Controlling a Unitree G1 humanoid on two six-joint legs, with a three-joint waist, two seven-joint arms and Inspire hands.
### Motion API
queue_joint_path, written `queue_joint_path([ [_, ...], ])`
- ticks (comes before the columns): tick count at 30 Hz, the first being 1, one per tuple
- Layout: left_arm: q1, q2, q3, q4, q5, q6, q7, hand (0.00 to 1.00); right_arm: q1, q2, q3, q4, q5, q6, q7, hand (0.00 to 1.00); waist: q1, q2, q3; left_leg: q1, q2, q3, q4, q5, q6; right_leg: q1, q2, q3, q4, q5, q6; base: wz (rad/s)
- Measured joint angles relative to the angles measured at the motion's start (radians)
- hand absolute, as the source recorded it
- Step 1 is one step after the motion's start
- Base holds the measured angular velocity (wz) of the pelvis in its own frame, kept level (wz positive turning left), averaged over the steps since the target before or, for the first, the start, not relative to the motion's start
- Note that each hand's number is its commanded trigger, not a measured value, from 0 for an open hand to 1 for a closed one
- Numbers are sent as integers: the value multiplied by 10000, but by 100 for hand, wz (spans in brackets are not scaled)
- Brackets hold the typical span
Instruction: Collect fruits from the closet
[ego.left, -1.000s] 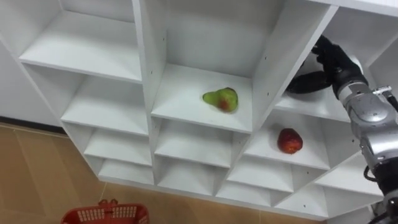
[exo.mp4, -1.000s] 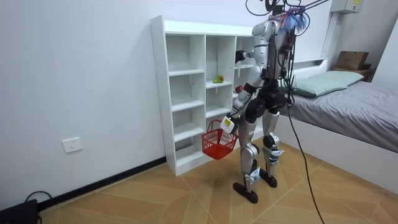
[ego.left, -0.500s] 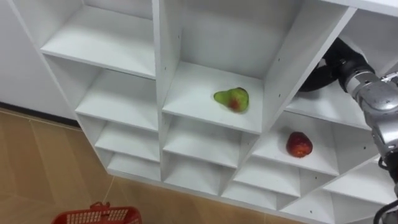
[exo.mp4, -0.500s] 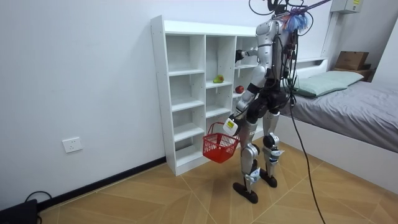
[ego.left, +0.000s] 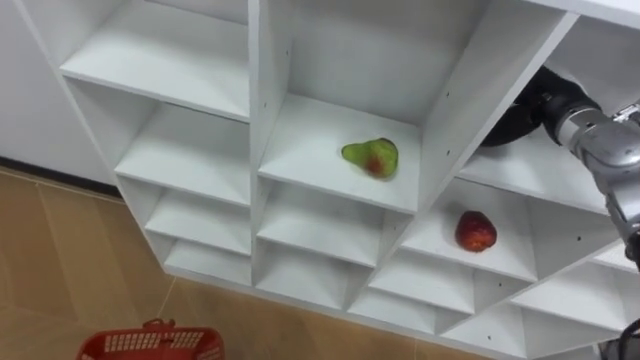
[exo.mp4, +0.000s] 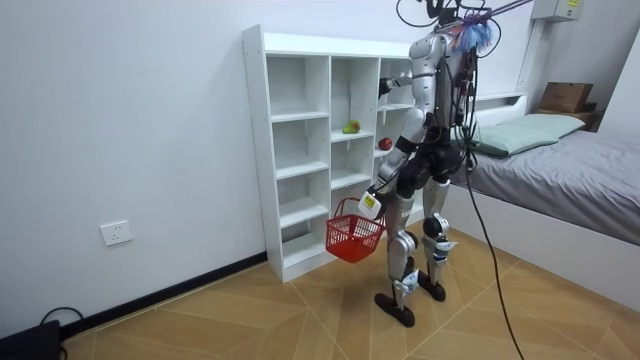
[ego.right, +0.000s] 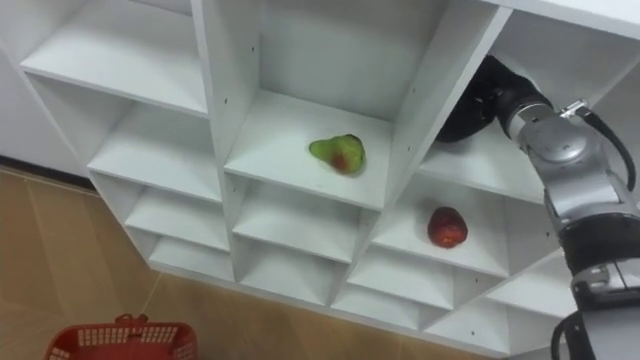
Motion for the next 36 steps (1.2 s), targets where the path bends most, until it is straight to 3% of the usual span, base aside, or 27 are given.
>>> queue_joint_path([
  [7,-148,6,-100,78,-4,1,-47,100,-104,-408,404,-4,-514,60,-81,100,180,-3,8,99,18,-8,-106,1,-1,15,17,-15,22,1,0,-1],
  [18,-218,12,-155,53,-9,-10,-78,100,-144,-308,662,-77,-553,391,39,100,227,77,18,112,19,-4,-190,-2,-4,13,17,-10,45,2,0,0],
  [27,-240,5,-228,-201,-132,-21,63,100,1451,-279,97,-2916,-818,610,-65,100,-23,260,-122,179,28,264,-202,-1,-1,-158,28,381,62,8,-7,-12],
  [33,-212,-1,-348,-182,-126,-112,146,100,2568,83,-343,-4116,-712,525,-186,100,-271,363,-183,339,28,331,-221,-1,0,-65,30,504,58,8,-6,-4],
  [36,-254,-38,-347,-182,-131,-112,172,100,3368,424,-905,-4682,-595,297,-307,100,-339,439,-195,317,27,342,-228,-3,3,-71,24,455,66,9,-5,2],
])
